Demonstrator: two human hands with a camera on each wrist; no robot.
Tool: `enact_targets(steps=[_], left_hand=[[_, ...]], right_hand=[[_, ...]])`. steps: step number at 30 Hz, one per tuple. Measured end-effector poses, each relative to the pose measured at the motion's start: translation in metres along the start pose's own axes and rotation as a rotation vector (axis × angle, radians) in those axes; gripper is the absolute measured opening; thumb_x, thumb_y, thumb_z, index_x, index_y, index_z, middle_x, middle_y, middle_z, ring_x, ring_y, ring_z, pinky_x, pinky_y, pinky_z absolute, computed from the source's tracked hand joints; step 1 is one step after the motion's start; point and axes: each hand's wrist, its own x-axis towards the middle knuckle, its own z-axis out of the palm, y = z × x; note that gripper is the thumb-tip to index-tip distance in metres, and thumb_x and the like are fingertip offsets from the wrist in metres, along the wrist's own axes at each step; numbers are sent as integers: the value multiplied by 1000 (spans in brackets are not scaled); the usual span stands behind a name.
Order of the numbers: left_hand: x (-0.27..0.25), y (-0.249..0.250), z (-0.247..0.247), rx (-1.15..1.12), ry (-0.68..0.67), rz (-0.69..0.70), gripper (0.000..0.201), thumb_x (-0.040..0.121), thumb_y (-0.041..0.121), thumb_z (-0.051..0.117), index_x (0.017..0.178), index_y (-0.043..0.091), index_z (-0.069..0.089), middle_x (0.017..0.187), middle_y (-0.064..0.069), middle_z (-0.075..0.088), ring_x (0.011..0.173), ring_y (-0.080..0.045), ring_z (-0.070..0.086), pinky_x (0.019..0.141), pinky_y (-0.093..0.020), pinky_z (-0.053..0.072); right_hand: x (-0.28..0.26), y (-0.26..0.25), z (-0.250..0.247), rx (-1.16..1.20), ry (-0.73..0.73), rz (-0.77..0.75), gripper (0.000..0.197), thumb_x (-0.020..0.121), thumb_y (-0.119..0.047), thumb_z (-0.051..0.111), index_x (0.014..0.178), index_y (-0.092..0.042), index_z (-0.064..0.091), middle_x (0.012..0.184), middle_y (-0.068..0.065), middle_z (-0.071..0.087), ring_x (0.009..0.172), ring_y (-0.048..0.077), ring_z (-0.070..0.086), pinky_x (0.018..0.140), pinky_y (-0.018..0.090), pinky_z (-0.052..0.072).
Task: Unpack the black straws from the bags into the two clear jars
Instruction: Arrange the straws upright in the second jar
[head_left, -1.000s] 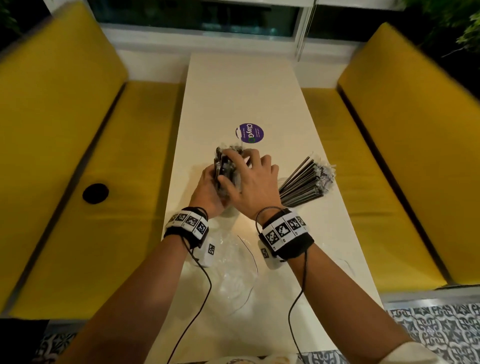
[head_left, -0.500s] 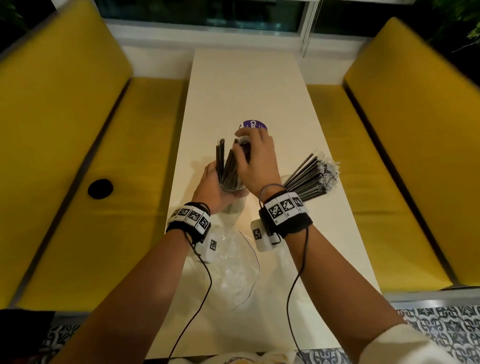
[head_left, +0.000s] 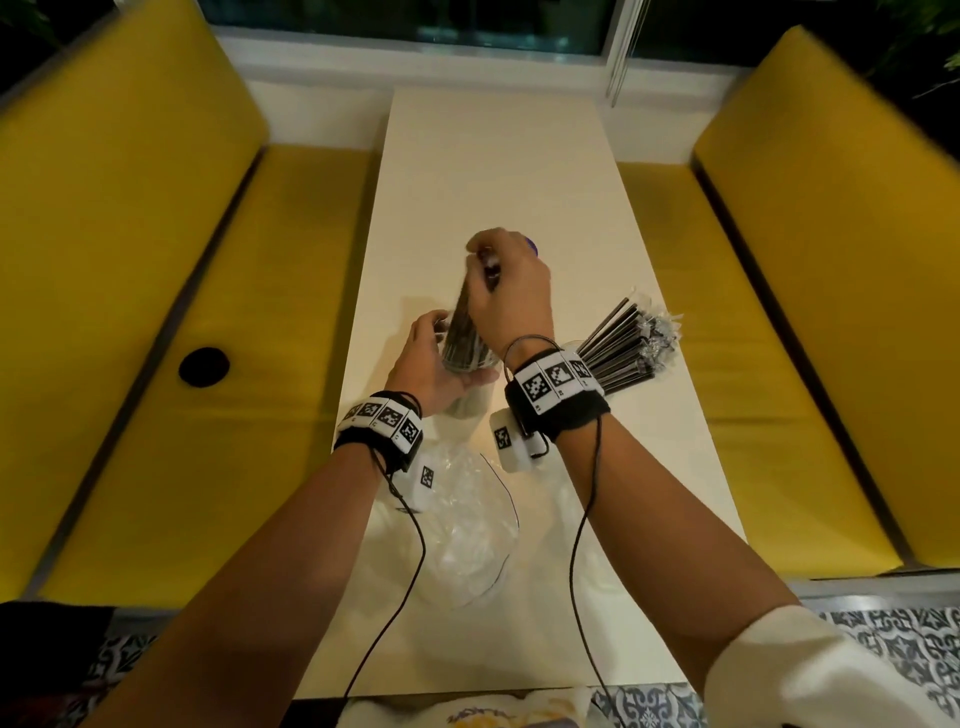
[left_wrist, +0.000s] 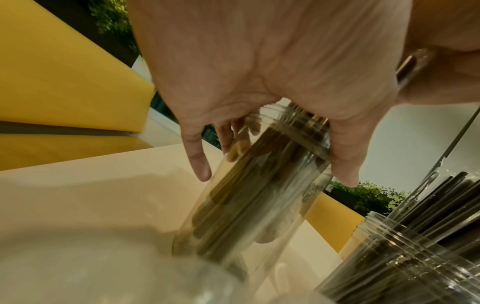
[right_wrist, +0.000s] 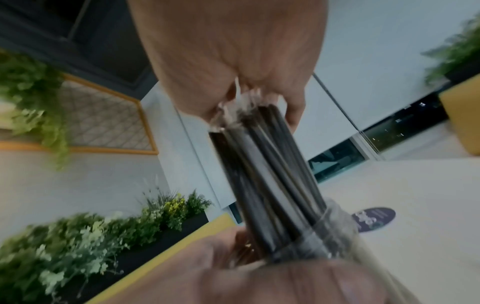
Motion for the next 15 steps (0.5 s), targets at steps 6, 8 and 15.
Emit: enact_targets(steps=[6, 8, 15], left_hand=[[-2, -3, -2, -10, 11, 39, 125, 51, 61, 94, 155, 22, 36, 151, 1, 54, 135, -21, 56, 115, -44, 48], [-2, -8, -2, 14, 39, 51, 120, 56, 50, 95, 156, 17, 38, 150, -4, 58, 133, -22, 60, 111, -38, 50], [0, -5, -1, 81, -3, 69, 110, 56, 55, 83, 151, 18, 43, 149, -4, 48, 128, -27, 61, 110, -44, 51]], right_hand=[[-9, 0, -8, -126, -258, 181, 52, 101, -61, 41, 146, -35, 46, 154, 3, 46, 139, 30, 41, 104, 51, 36], [-18, 1, -5, -122, -342, 90, 67, 92, -61, 58, 152, -42, 34, 160, 6, 33, 142, 34, 35, 105, 50, 39], [-34, -2, 10, 149, 0, 253, 46, 96, -5, 56, 141, -8, 51, 141, 16, 48, 128, 34, 48, 115, 46, 40]])
